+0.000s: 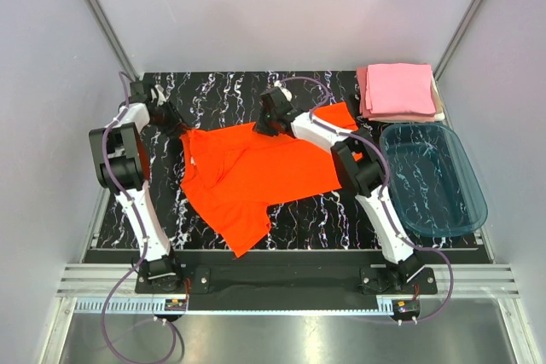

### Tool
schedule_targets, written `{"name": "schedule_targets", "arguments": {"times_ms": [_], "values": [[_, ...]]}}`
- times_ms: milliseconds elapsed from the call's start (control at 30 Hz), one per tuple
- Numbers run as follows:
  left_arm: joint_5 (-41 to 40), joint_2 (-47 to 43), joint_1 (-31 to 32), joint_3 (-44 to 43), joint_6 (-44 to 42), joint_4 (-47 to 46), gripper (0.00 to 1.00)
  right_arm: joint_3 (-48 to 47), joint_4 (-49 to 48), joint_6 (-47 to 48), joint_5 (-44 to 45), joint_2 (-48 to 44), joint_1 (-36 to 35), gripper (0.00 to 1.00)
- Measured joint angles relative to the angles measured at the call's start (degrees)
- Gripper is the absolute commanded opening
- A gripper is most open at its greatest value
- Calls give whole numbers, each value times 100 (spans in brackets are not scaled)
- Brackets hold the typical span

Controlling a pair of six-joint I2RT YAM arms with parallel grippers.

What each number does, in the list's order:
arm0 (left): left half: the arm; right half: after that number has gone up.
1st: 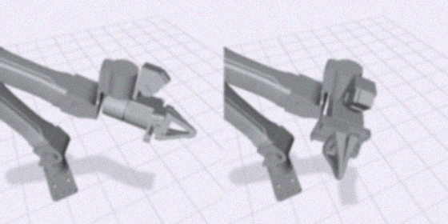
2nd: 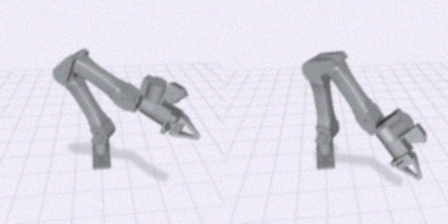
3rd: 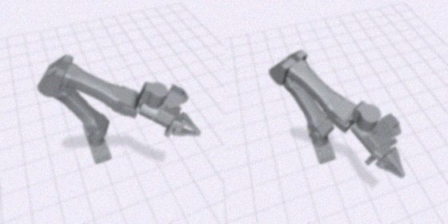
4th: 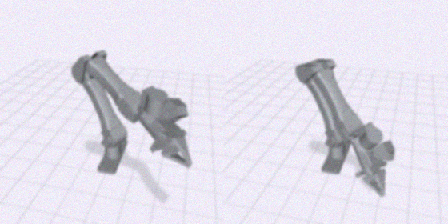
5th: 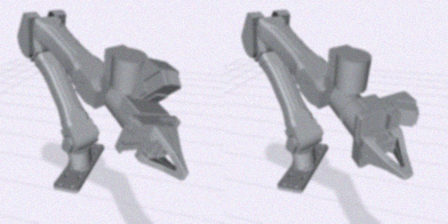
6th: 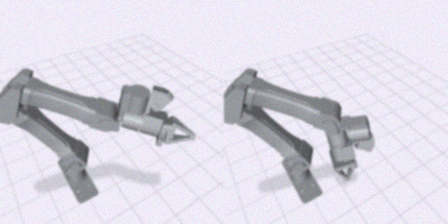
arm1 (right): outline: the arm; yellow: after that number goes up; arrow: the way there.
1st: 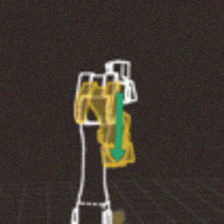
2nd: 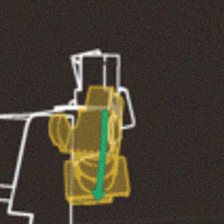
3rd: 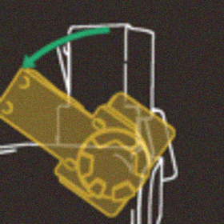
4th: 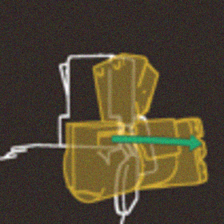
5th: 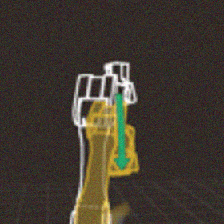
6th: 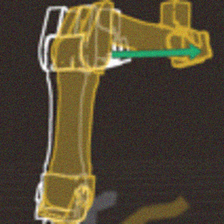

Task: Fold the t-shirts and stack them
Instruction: Fold the tshirt

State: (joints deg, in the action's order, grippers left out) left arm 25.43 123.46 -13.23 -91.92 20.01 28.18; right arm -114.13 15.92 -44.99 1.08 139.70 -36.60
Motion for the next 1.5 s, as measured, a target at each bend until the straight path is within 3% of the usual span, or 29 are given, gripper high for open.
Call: {"name": "schedule_targets", "arguments": {"times_ms": [100, 133, 267, 400, 533, 767, 867, 1100, 1333, 1467, 1500], "values": [[11, 37, 0, -63, 48, -13, 4, 26, -13, -59, -4, 76, 63, 23], [-2, 39, 0, -63, 72, -24, 0, 70, -17, -94, -2, 76, 87, 22], [-103, 39, -9, -63, 127, -26, 0, 337, -179, -433, -48, 61, 308, 13], [-216, 39, -63, -61, 297, -26, 0, 527, -404, -691, -50, 20, 575, 11], [-321, -4, -120, 26, 544, -68, 13, 579, -485, -820, -61, 11, 730, 11], [-435, -297, -205, 326, 743, -96, 26, 474, -367, -776, -227, 11, 739, 26], [-439, -514, -232, 354, 699, -98, 27, 428, -315, -739, -238, 11, 710, 36], [-439, -1456, -118, 911, 496, -295, 31, 417, -9, -907, -63, -138, 413, 46], [-269, -1582, 79, 1379, 323, -468, 23, 424, 262, -1255, 240, -332, -289, 47], [-153, -1582, 98, 1539, 315, -501, 1, 422, 387, -1451, 385, -374, -713, 47], [-98, -1582, 98, 1587, 326, -551, 0, 424, 400, -1493, 398, -374, -796, 47]]}}
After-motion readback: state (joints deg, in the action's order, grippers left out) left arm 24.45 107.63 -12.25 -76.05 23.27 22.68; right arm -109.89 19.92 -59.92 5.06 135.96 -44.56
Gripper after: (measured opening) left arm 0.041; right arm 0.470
